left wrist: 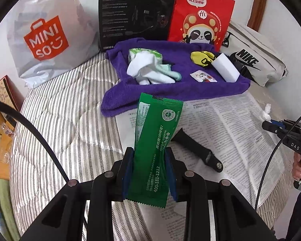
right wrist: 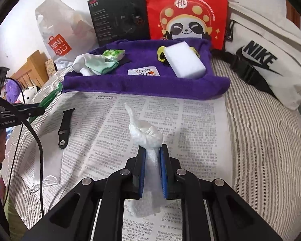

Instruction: Organize soft objects

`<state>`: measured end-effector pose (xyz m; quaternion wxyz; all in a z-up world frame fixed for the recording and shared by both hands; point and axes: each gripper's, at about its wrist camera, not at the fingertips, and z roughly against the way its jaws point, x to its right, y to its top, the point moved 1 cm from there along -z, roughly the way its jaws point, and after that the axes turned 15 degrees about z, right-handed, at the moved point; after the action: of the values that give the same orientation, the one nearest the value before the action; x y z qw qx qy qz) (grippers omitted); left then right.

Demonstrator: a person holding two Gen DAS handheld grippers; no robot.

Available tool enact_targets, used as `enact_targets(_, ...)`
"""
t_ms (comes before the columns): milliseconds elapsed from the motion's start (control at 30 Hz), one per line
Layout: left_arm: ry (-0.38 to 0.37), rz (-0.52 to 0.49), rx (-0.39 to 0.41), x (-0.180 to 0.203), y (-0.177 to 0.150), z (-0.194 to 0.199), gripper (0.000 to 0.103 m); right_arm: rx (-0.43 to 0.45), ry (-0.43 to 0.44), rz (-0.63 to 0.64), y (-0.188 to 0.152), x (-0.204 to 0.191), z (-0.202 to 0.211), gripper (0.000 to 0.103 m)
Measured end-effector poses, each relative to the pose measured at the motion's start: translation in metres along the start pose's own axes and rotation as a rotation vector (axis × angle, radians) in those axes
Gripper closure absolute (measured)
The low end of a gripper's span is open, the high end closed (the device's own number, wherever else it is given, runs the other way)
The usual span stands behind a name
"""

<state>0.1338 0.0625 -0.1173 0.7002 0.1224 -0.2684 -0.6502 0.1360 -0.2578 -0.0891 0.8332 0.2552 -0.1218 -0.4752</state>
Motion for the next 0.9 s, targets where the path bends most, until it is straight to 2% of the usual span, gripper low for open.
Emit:
enact_targets(633, -0.062, 0.002, 0.034, 0.018, 0.045, 0.015, 0.074, 0.013, 0.035, 0.038, 0.063, 0.011, 0.003, 0.089)
enact_targets(900, -0.088, -0.002, 0.052, 0.026, 0.082, 0.016, 0.074, 0.024, 0.04, 0.043, 0.097, 0.018, -0.005, 0.089)
